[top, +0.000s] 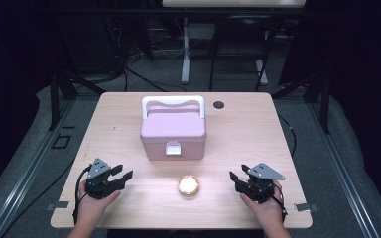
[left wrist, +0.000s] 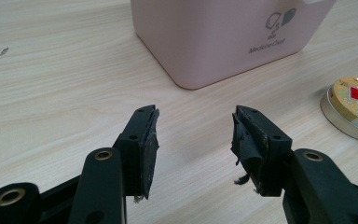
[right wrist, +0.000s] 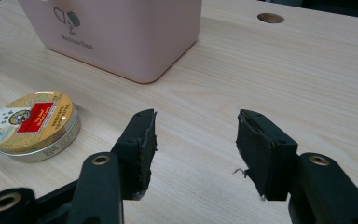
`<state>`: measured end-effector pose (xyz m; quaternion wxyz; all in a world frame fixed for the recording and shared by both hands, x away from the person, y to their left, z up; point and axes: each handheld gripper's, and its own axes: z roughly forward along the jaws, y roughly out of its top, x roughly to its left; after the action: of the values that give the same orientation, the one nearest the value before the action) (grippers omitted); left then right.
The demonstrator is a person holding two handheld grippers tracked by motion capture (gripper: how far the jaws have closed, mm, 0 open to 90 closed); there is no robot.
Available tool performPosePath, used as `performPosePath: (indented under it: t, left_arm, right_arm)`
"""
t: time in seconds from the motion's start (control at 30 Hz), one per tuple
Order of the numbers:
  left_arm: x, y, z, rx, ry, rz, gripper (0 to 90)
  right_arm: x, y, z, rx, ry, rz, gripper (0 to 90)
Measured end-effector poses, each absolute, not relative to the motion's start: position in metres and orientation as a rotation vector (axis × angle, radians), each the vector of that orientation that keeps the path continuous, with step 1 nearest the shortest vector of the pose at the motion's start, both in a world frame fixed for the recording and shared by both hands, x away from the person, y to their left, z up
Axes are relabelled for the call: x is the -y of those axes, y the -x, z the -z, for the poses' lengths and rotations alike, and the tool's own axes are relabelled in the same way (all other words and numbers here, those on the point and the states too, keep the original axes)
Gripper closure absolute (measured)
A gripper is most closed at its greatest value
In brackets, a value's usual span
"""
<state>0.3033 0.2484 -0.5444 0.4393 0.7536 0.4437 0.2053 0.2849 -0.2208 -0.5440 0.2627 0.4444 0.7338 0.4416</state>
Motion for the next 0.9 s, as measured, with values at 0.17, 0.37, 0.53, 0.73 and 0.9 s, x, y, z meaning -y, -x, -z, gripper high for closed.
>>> performPosePath:
  t: [0.17,0.37,0.53,0.73,0.9]
  left_arm:
    - [-0.249,-0.305,0.545,-1.118,-1.858,-0.494,49.2]
    - [-0.249,-0.303,0.546,-1.108,-1.874,-0.495,49.3]
    - [-0.249,-0.300,0.544,-1.102,-1.866,-0.487,48.8]
    - [-0.249,-0.301,0.545,-1.106,-1.865,-0.484,47.9]
    - [-0.248,-0.301,0.545,-1.110,-1.858,-0.482,47.6]
  right_arm:
    - [0.221,-0.287,0.546,-2.012,-1.219,-1.201,46.8]
    - [0.221,-0.288,0.546,-2.024,-1.254,-1.236,47.4]
    - [0.218,-0.287,0.546,-2.031,-1.236,-1.195,45.8]
    - [0.213,-0.286,0.546,-2.039,-1.222,-1.202,43.4]
    - [0.207,-0.286,0.547,-2.080,-1.221,-1.175,39.4]
